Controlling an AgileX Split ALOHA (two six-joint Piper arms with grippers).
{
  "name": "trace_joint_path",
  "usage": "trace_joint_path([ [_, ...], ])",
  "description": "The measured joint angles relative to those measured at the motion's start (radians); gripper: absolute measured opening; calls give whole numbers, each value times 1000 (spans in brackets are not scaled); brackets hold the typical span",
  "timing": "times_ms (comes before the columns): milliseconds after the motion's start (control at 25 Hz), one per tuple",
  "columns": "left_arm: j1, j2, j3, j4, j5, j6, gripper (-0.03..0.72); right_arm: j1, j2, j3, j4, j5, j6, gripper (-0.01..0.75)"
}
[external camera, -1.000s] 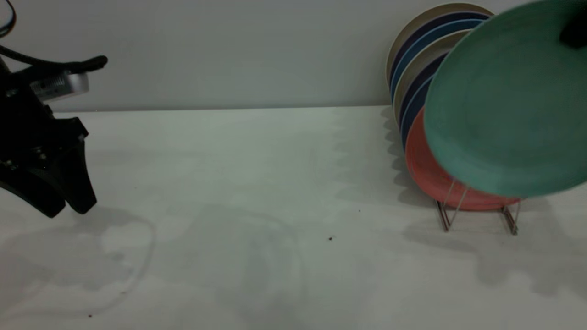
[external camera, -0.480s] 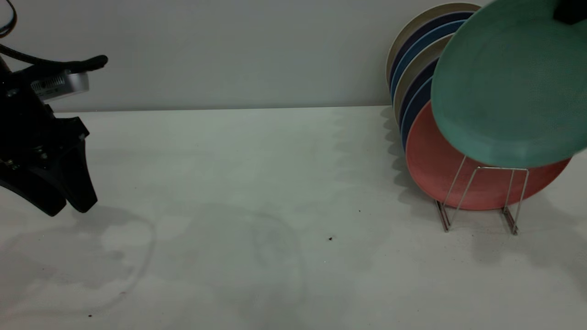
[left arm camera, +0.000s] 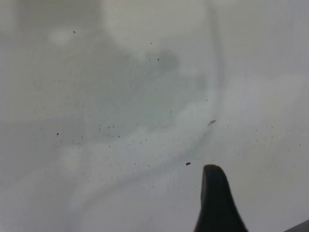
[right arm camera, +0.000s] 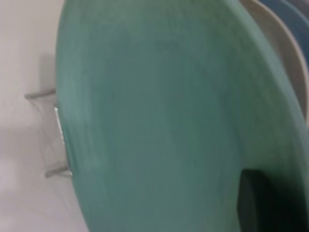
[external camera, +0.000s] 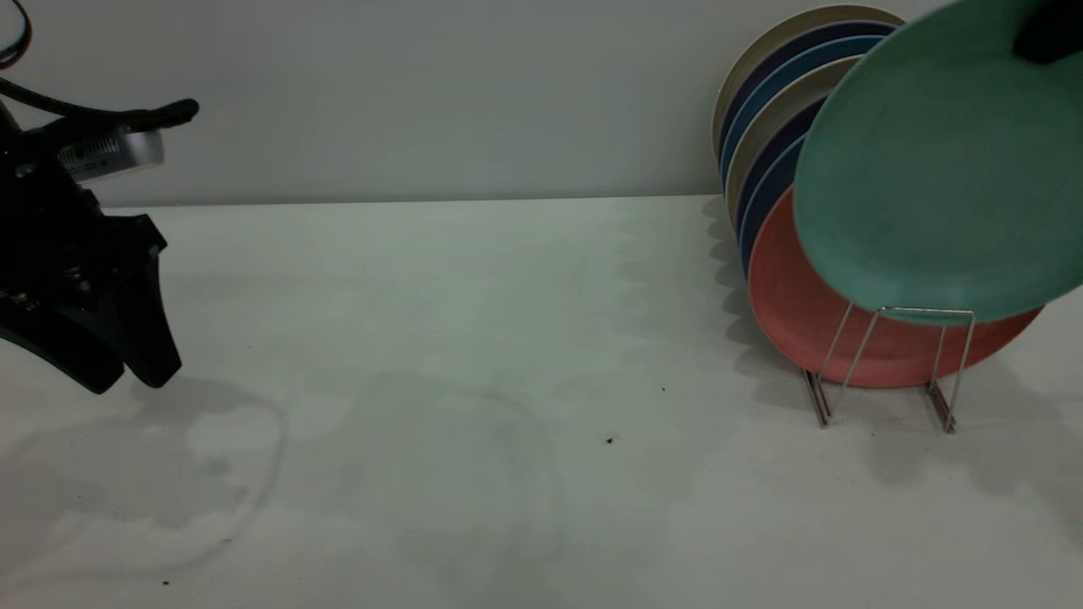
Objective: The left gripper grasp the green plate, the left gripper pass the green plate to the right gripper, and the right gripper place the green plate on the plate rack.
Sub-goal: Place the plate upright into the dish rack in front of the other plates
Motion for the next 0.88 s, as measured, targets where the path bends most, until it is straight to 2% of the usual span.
trace_joint_path([
  [320,0,0,0,0,0,-4,489,0,71,0,63,-37,-50,61],
  [480,0,0,0,0,-1,-5,489,0,82,0,63,-34,-52,88],
  [880,0,0,0,2,-33,-24,489,0,87,-1,134,101,-45,353],
])
